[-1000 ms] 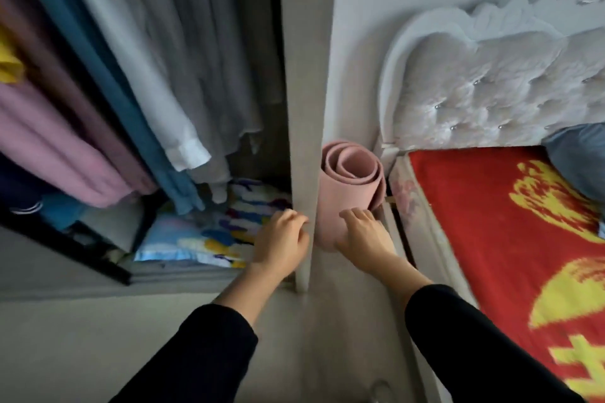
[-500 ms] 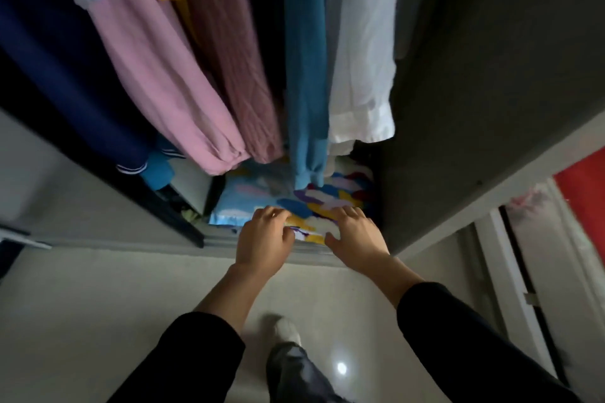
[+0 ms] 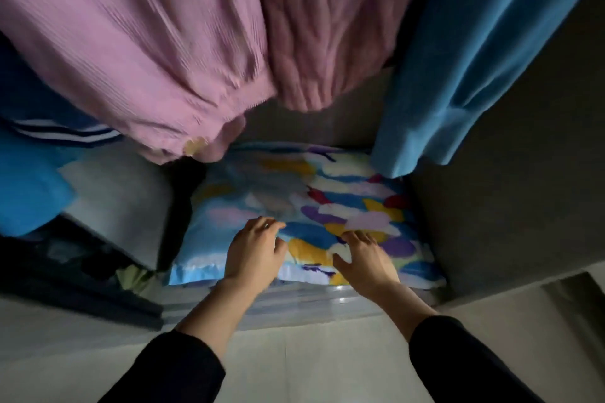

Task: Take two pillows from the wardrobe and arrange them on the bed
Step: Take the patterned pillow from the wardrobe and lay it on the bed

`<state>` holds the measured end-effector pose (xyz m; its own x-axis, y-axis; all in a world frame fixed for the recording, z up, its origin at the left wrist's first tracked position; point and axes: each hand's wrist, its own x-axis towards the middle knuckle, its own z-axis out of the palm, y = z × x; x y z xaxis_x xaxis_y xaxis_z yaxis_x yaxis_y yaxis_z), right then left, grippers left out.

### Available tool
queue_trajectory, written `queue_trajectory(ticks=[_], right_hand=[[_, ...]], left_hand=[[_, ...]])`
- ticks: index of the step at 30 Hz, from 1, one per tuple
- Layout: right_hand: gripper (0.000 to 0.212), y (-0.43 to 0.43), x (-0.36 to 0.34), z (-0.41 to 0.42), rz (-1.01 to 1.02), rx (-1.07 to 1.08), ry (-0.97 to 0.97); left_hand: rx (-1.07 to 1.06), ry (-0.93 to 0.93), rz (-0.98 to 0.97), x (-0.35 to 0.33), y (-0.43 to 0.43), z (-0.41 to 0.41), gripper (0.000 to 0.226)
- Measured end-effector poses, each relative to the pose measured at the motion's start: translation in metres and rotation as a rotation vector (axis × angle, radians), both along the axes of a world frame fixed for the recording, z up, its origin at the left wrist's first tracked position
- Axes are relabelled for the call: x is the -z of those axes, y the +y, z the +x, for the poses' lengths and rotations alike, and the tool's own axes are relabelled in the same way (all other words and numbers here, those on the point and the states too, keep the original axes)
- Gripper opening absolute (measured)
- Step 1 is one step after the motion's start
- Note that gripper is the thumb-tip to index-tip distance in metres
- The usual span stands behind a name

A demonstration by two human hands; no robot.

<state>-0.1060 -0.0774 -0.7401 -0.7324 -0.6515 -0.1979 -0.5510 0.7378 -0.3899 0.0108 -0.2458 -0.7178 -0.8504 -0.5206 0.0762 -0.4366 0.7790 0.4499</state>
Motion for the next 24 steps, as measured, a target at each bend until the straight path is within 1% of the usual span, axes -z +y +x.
queue_trajectory(ticks=[3,5,7,8,11,13,16,18,20,22,24], right_hand=[[0.052,-0.021,0.083,-0.029,0.000,0.054,0.012],[0.048,-0.034,0.128,-0.050,-0.033,0.075,0.053],[0.043,-0.046,0.162,-0.072,-0.076,0.063,0.117],[0.045,-0.050,0.176,-0.082,-0.083,0.056,0.151],[0.058,-0.061,0.205,-0.104,-0.085,0.097,0.185],[0.062,-0.068,0.221,-0.120,-0.092,0.112,0.191],[0.082,-0.076,0.235,-0.144,-0.016,0.155,0.164],[0.090,-0.078,0.241,-0.155,0.032,0.140,0.163],[0.091,-0.082,0.251,-0.165,0.037,0.114,0.185],[0.086,-0.084,0.260,-0.169,-0.004,0.089,0.236],[0.072,-0.085,0.265,-0.170,-0.062,0.072,0.291]], left_hand=[[0.054,0.034,-0.059,0.078,-0.035,-0.027,0.033],[0.085,0.048,-0.132,0.122,-0.058,-0.047,0.037],[0.095,0.019,-0.203,0.155,-0.077,-0.070,0.044],[0.097,-0.012,-0.235,0.168,-0.086,-0.081,0.048],[0.071,-0.095,-0.286,0.195,-0.111,-0.108,0.064],[0.063,-0.137,-0.287,0.209,-0.125,-0.122,0.073],[0.060,-0.172,-0.305,0.226,-0.142,-0.135,0.080],[0.086,-0.197,-0.326,0.232,-0.147,-0.138,0.081],[0.115,-0.195,-0.339,0.237,-0.153,-0.144,0.081],[0.134,-0.172,-0.349,0.241,-0.156,-0.149,0.070],[0.168,-0.152,-0.380,0.243,-0.154,-0.153,0.060]])
